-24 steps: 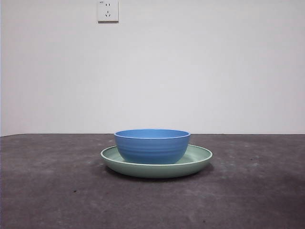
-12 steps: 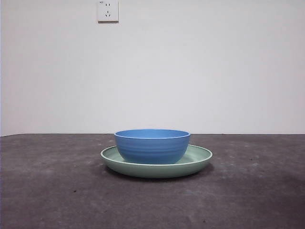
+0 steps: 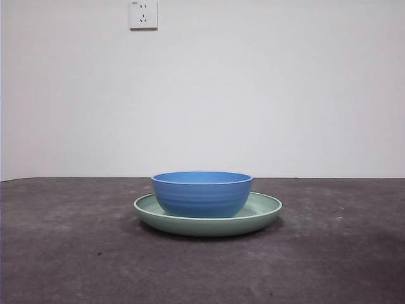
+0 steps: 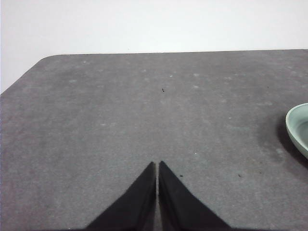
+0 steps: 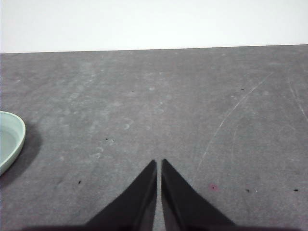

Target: Pick up the blue bowl, put it on the green plate, put it on desk

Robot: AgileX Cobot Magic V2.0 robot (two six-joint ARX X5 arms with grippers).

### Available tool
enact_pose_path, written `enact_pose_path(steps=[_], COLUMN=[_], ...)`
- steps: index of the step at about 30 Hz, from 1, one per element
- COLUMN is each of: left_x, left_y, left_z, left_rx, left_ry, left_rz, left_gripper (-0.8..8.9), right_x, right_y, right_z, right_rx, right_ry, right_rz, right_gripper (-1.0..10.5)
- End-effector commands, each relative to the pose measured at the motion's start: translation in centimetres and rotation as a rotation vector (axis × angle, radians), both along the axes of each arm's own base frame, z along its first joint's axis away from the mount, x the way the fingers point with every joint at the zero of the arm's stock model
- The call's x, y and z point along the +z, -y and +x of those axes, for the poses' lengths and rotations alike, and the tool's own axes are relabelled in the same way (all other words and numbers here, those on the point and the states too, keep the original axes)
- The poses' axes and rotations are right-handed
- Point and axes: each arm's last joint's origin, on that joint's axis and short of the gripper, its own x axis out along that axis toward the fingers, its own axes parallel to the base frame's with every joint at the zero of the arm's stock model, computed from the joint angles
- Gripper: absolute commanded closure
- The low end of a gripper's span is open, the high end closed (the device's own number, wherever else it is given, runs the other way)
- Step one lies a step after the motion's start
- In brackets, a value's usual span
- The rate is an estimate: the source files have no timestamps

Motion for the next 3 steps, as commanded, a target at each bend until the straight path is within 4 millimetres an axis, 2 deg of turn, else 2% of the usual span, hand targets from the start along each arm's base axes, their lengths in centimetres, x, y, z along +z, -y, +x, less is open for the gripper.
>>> enact_pose_path(steps=[1, 3], left_x=[-0.77, -0.77], left_y=[-0.03, -0.03], left_z=[0.08, 0.08], left_rx=[0.004, 0.004], left_ry=[-0.027, -0.027], left_rz=[-0.004, -0.004], left_gripper=[8.04, 8.04], right_x=[-0.11, -0.11], right_y=[0.03, 0.03], right_z=[0.02, 0.02], right_rx=[-0.004, -0.004], right_ry=[0.000, 0.000], right_rz=[0.009, 0.009], right_gripper=[9.4, 9.4])
